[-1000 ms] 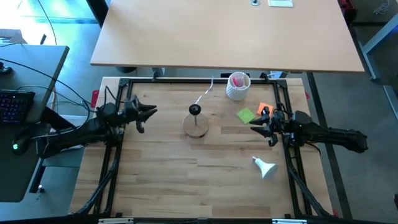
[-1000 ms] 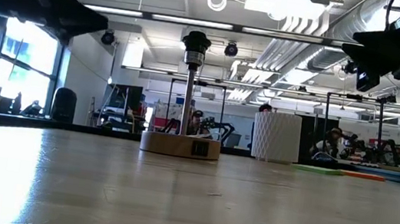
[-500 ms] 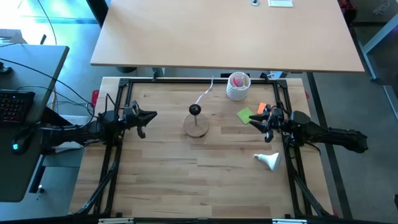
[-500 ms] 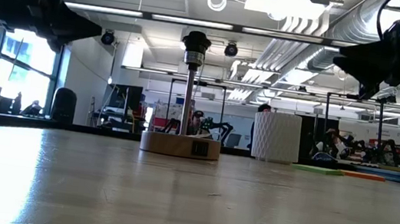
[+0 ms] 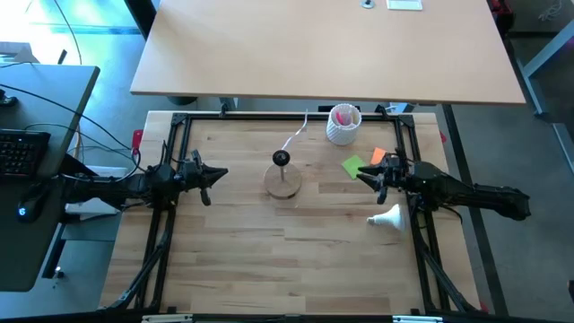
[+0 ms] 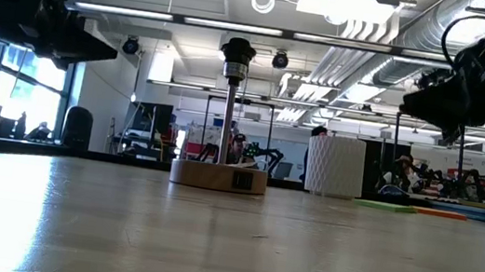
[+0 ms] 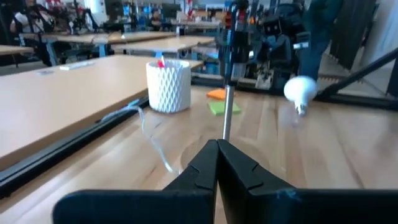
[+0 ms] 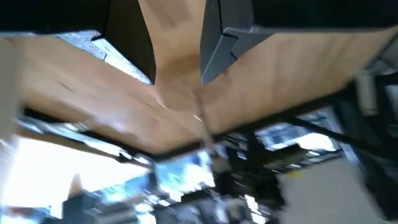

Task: Screw lightbulb
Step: Return to Home Position

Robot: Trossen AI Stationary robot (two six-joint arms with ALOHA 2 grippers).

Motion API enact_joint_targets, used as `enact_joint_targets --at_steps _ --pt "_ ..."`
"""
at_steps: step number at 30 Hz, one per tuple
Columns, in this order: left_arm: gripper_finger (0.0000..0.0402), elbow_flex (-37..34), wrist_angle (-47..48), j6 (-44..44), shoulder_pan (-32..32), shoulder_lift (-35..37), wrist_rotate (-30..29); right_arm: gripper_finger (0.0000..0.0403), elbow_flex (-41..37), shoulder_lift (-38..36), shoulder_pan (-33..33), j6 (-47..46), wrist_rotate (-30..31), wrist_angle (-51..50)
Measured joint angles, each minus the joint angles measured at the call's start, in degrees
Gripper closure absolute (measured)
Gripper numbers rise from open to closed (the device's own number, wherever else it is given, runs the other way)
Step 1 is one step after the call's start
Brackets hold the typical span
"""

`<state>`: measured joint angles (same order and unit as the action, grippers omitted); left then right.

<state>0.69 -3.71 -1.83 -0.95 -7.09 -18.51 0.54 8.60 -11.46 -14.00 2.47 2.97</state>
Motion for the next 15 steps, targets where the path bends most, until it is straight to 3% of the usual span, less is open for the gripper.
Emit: enact_joint_targets --at_steps 2,15 --pt "0.0401 0.0 0.7 0.0 0.0 -0.1 -0.1 0.0279 0.0 0.3 0.0 -1.0 2.1 -1.5" --pt "0.0401 0.0 0.8 0.0 -0.1 -0.8 -0.1 0.0279 0.0 1.1 0.0 -1.0 1.3 -1.6"
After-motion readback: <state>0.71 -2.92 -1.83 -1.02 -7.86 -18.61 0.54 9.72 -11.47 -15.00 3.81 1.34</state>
